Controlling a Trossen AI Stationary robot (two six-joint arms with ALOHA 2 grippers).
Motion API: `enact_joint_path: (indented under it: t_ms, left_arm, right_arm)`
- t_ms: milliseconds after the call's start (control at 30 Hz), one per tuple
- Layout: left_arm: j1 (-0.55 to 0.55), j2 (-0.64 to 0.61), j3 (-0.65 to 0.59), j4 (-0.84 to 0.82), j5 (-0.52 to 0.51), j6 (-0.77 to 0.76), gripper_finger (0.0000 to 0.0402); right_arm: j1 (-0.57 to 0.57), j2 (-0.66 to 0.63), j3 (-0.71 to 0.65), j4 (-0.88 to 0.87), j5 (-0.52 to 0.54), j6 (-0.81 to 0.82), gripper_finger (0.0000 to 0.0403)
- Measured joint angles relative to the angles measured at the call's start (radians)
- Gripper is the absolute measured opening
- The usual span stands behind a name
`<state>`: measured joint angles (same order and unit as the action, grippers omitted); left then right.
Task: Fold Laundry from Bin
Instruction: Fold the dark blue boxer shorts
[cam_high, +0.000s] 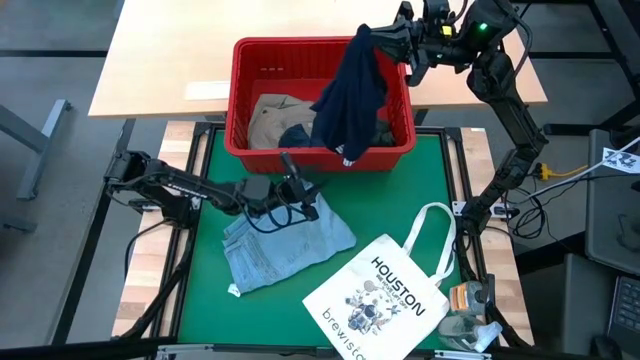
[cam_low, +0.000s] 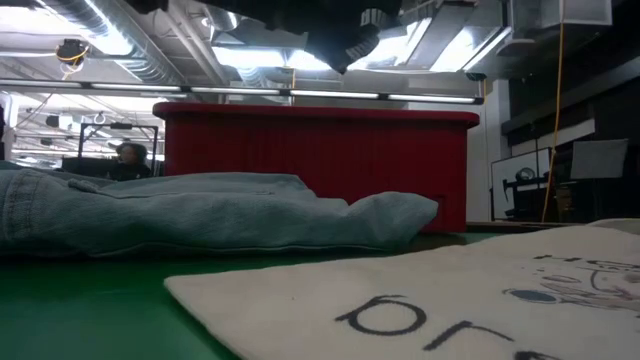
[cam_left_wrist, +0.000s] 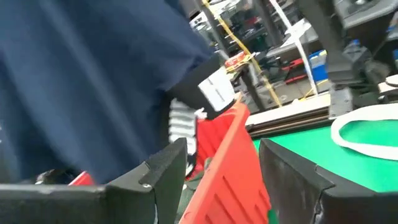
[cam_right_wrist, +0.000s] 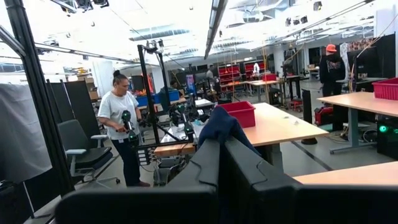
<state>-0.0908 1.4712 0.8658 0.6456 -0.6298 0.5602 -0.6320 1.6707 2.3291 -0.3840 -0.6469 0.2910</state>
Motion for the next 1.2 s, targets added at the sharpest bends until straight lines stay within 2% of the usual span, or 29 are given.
enact_joint_path:
  t_ms: [133, 333, 733, 1000, 1200]
  left_arm:
    - [0.010, 0.000, 0.000, 0.012, 0.079, 0.000, 0.0195]
    - [0.012, 0.000, 0.000, 0.044, 0.079, 0.000, 0.0195]
    - [0.004, 0.000, 0.000, 0.057, 0.110, 0.000, 0.0195]
    - [0.002, 0.000, 0.000, 0.171, 0.130, -0.003, 0.0195]
    - [0.002, 0.000, 0.000, 0.263, 0.132, -0.006, 0.0195]
  right_arm:
    - [0.030, 0.000, 0.000, 0.011, 0.030, 0.000, 0.0010]
    - [0.090, 0.000, 0.000, 0.049, 0.037, -0.008, 0.0010]
    - [0.215, 0.001, 0.000, 0.047, 0.174, -0.067, 0.0010]
    - [0.263, 0.001, 0.000, 0.047, 0.263, -0.118, 0.0010]
    - [0.274, 0.001, 0.000, 0.047, 0.282, -0.121, 0.0010]
